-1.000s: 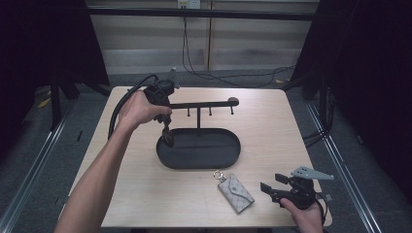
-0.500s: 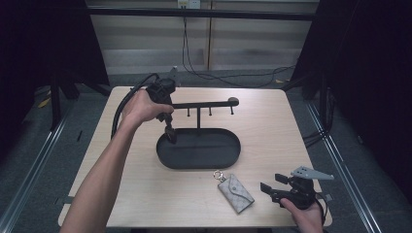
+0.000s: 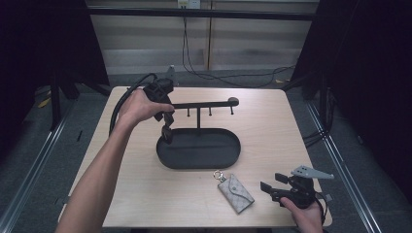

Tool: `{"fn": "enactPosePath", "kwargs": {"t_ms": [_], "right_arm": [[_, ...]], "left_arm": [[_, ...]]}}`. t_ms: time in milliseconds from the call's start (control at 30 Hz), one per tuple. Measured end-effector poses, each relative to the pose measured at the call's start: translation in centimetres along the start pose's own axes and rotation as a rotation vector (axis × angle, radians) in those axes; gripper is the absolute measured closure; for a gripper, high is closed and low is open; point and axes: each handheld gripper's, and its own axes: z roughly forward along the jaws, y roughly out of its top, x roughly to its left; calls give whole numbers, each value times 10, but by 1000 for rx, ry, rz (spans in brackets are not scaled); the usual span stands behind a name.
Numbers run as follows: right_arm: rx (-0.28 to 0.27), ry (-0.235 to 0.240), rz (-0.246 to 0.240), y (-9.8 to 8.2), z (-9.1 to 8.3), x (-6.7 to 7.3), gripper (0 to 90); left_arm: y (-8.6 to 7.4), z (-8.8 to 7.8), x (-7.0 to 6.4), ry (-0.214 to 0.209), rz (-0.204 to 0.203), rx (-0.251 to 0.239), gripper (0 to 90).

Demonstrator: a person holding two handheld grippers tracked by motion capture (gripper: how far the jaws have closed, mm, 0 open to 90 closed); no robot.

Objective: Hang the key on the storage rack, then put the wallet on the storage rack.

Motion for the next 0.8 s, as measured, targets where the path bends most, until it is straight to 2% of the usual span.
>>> {"fn": "enactPosePath", "kwargs": {"t_ms": [133, 167, 233, 267, 400, 733, 800], "right_arm": [[4, -2, -1, 0, 0, 1, 249], [4, -2, -2, 0, 0, 1, 249], [6, -4, -5, 0, 0, 2, 249], [6, -4, -10, 0, 0, 2, 249], [6, -3, -15, 0, 0, 2, 249], [8, -5, -7, 0, 1, 2, 249], [8, -5, -8, 0, 1, 2, 249]], "left_arm": [[-8, 0, 0, -7, 0, 7, 454], [-9, 0, 2, -3, 18, 7, 449], [-11, 0, 1, -2, 4, 1, 431], [-15, -2, 3, 0, 23, -7, 421], [-25, -2, 2, 9, 14, -47, 403], [-44, 4, 1, 4, 37, -82, 299], [-51, 1, 1, 1, 48, -117, 286]]}}
